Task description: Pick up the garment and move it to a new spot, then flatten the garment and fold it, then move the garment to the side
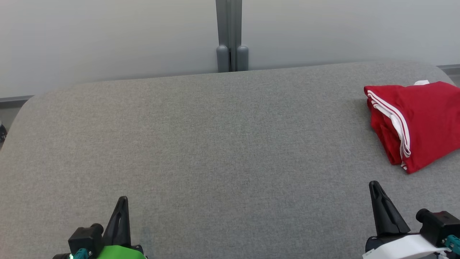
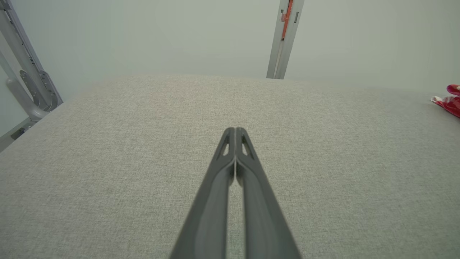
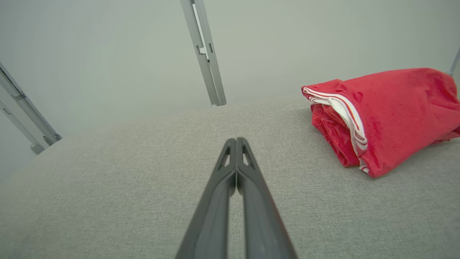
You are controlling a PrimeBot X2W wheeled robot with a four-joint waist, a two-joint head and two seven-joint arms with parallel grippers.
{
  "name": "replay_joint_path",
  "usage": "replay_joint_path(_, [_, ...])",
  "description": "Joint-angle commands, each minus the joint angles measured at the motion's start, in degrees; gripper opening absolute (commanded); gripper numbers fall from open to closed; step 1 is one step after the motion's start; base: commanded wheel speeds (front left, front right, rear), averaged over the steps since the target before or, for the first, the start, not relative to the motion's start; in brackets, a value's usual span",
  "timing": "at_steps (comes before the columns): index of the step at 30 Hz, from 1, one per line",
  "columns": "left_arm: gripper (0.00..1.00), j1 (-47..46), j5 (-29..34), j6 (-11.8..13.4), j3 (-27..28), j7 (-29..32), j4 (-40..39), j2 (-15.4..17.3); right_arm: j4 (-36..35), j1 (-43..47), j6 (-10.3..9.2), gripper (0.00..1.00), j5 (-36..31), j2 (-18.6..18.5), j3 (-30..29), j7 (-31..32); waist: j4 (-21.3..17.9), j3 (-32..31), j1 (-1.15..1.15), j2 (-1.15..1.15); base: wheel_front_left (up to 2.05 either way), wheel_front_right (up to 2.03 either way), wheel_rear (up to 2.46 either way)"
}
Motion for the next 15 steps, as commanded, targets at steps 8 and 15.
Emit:
replay_joint_path(8, [0.0,-1.86,-9.22,-1.54,2.78,2.39,-0.52,-0.73,2.1,-3.32,-0.01,0.0,10.9,-0.83,0.06,0.89,-0.01,-0.02,0.0,0.0,0.0,0.0,0.0])
replay_joint_path(15, [0.0,-2.72,-15.49,-2.51,4.41,4.11,-0.33,-1.43,4.05,-5.01,-0.01,0.0,18.22,-1.17,0.15,1.44,-0.02,-0.03,0.0,0.0,0.0,0.0,0.0])
